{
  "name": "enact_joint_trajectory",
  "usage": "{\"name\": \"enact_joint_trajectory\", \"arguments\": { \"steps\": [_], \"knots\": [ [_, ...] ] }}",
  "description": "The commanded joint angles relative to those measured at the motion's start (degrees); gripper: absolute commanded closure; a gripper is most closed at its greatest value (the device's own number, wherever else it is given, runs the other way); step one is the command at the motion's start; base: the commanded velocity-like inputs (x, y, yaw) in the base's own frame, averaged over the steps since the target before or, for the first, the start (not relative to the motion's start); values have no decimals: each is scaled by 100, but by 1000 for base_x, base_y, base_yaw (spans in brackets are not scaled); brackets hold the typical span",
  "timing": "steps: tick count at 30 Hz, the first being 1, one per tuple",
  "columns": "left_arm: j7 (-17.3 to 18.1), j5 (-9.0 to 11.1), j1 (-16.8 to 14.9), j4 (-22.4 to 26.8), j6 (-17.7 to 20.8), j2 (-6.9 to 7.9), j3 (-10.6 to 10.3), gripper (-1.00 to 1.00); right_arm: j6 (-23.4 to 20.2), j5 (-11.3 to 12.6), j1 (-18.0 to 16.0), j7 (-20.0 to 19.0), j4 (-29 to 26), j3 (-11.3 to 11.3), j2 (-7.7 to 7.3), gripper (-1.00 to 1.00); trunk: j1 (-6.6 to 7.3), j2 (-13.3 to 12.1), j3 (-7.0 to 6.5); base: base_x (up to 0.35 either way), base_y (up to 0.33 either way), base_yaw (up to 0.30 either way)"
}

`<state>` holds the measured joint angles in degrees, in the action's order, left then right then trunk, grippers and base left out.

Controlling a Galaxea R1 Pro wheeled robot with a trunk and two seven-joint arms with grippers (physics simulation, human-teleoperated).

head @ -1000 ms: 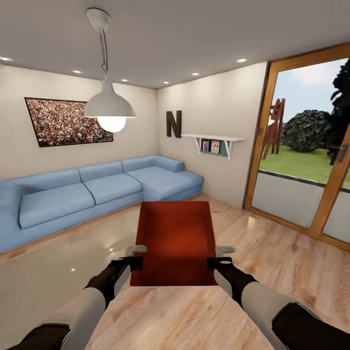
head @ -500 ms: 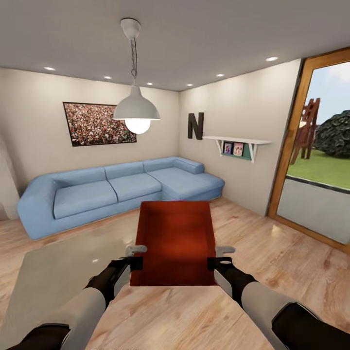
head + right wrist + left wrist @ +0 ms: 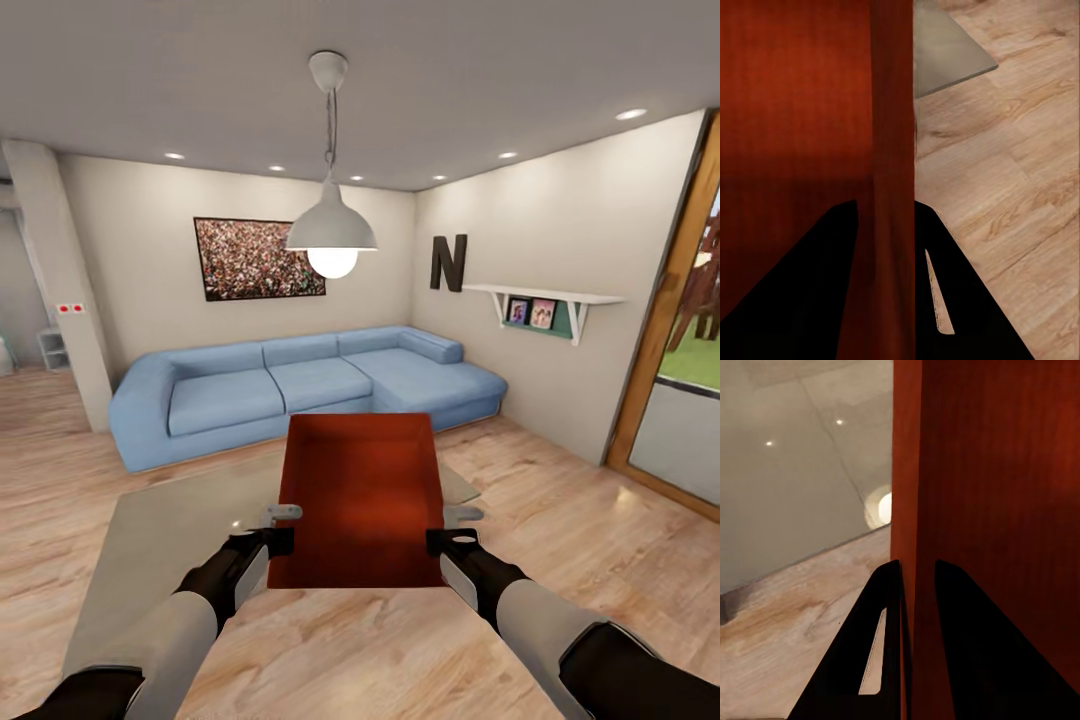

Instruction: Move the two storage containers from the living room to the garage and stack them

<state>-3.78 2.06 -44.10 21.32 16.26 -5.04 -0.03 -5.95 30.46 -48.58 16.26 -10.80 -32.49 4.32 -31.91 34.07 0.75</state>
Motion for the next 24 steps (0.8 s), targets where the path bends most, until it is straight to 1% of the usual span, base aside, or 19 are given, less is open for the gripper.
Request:
{"name": "enact_joint_trajectory", "arguments": {
  "steps": [1,24],
  "knots": [
    [-44,110,-2,-5,29,-6,-6,100,-38,-5,-2,-105,-54,-117,-1,100,-2,8,4,0,0,291],
    [-44,111,-2,-5,27,-6,-15,100,-38,-5,-2,-105,-54,-117,-1,100,-2,8,-90,0,0,291]
  ]
}}
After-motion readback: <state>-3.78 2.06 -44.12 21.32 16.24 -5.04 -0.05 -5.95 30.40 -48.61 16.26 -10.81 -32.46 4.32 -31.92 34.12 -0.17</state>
